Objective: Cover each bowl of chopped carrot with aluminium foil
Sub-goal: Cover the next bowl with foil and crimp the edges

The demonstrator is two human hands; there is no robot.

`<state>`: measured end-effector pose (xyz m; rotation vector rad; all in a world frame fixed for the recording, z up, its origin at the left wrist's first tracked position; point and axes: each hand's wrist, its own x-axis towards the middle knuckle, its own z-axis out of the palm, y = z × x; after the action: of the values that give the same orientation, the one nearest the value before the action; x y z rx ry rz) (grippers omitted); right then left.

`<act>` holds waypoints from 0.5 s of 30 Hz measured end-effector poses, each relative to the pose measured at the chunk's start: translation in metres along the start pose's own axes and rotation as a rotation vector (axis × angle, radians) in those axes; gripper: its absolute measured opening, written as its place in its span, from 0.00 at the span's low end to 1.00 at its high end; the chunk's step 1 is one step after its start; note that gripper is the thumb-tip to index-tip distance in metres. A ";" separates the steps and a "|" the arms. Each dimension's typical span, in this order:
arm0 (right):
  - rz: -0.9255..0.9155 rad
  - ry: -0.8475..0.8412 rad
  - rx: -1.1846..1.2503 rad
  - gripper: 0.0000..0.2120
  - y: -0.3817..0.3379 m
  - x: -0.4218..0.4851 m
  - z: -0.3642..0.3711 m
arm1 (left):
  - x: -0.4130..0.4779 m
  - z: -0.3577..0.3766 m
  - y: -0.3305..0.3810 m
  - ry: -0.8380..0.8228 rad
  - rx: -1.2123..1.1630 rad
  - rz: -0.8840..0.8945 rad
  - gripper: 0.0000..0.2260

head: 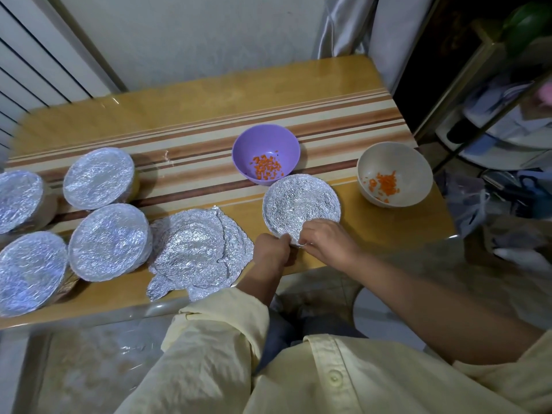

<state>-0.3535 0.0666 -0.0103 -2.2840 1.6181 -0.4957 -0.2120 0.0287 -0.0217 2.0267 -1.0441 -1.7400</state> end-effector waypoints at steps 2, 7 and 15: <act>0.009 0.007 -0.001 0.11 -0.001 0.000 0.001 | 0.009 0.001 -0.006 0.020 0.003 -0.001 0.14; 0.020 0.028 -0.012 0.11 -0.004 -0.001 0.002 | -0.009 0.000 0.002 -0.026 0.008 -0.032 0.14; 0.024 0.050 -0.008 0.12 -0.004 -0.005 0.001 | -0.015 0.001 0.003 -0.071 -0.012 -0.050 0.15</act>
<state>-0.3513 0.0726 -0.0101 -2.2727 1.6718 -0.5459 -0.2144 0.0368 -0.0094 2.0146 -1.0091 -1.8511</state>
